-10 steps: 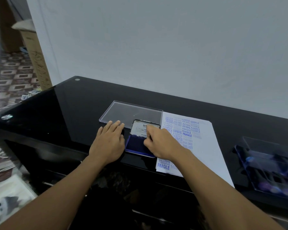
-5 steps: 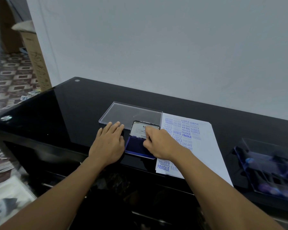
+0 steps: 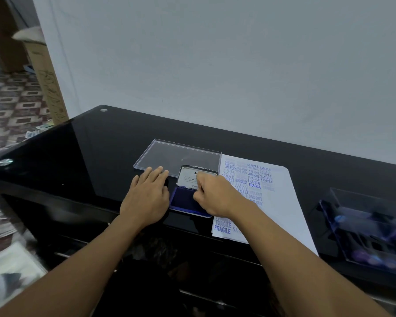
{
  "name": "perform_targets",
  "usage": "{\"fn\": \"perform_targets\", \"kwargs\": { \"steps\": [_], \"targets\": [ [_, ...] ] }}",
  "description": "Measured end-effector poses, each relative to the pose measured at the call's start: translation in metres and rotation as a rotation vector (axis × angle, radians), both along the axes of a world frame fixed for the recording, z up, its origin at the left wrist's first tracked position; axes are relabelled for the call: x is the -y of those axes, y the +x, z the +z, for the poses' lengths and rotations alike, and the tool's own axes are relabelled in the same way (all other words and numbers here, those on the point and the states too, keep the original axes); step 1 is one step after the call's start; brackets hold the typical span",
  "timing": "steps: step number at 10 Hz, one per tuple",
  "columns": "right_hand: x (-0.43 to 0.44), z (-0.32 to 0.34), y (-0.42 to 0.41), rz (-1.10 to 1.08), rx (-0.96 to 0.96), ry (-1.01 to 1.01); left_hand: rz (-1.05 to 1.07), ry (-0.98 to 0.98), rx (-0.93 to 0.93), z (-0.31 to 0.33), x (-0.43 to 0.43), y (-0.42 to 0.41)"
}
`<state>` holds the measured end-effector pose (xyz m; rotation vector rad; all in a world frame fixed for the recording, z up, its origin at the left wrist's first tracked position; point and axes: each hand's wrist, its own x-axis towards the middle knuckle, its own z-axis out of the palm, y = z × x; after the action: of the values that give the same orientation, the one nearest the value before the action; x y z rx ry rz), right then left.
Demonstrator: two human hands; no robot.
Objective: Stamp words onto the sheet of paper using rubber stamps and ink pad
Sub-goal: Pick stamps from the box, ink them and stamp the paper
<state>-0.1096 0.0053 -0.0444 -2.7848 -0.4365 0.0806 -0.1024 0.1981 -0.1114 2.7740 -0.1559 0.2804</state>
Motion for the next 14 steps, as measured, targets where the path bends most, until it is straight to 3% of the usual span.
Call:
{"fn": "perform_targets", "kwargs": {
  "steps": [3, 14],
  "targets": [
    [0.0015, -0.0036, -0.0018, -0.038, -0.001, 0.064, -0.003, -0.007, 0.003, 0.001, 0.0007, -0.0011],
    [0.0023, 0.0047, -0.0034, -0.003, -0.073, -0.02, -0.003, -0.026, -0.028, 0.0051, 0.0014, -0.0012]
  ]
}}
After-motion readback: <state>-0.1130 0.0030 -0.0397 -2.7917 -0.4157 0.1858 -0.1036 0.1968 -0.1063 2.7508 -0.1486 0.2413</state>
